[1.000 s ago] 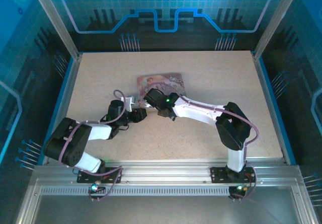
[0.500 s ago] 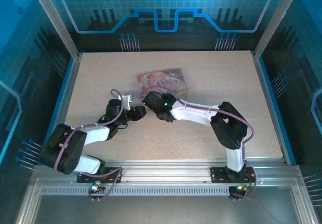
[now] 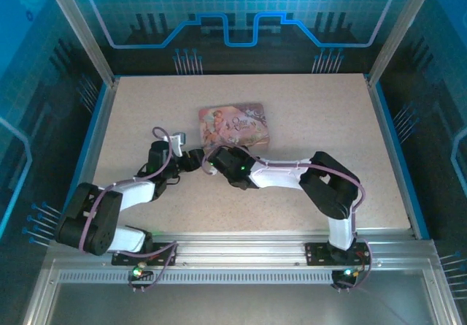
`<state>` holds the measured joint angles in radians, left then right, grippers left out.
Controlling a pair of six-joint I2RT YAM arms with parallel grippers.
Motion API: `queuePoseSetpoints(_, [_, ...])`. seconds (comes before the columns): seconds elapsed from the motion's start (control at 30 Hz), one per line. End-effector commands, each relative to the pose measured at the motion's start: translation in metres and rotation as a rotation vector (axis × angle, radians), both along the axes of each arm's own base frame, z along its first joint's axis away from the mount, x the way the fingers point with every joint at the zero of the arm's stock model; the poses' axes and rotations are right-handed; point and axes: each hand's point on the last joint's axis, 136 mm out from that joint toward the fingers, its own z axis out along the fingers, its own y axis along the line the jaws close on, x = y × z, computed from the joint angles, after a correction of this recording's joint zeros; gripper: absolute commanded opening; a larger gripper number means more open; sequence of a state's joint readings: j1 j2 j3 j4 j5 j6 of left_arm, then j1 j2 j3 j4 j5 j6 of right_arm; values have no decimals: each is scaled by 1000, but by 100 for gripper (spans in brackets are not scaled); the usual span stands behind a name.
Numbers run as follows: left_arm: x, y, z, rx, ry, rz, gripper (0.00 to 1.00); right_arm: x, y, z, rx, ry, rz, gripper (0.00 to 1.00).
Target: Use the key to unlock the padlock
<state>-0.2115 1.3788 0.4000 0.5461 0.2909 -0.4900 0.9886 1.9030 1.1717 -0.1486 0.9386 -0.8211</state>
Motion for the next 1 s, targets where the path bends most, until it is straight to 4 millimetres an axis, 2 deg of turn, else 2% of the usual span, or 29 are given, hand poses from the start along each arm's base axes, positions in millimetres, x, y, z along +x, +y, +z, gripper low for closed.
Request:
queuePoseSetpoints(0.0, [17, -1, 17, 0, -46, -5, 58, 6, 9, 46, 79, -94, -23, 0])
queuePoseSetpoints(0.17, [32, -8, 25, -4, -59, -27, 60, 2, 7, 61, 124, -35, -26, 0])
queuePoseSetpoints(0.4, [41, -15, 6, -5, -18, -59, 60, -11, 23, 28, 81, 186, 102, 0])
queuePoseSetpoints(0.5, [42, -18, -5, -15, -1, -69, 60, -8, 29, 20, 87, 217, 119, 0])
queuePoseSetpoints(0.73, [42, -22, -17, -20, 21, -97, 59, 13, 34, 22, 89, 181, 94, 0])
queuePoseSetpoints(0.97, [41, -25, -25, -29, 36, -116, 58, 23, 46, 5, 72, 153, 97, 0])
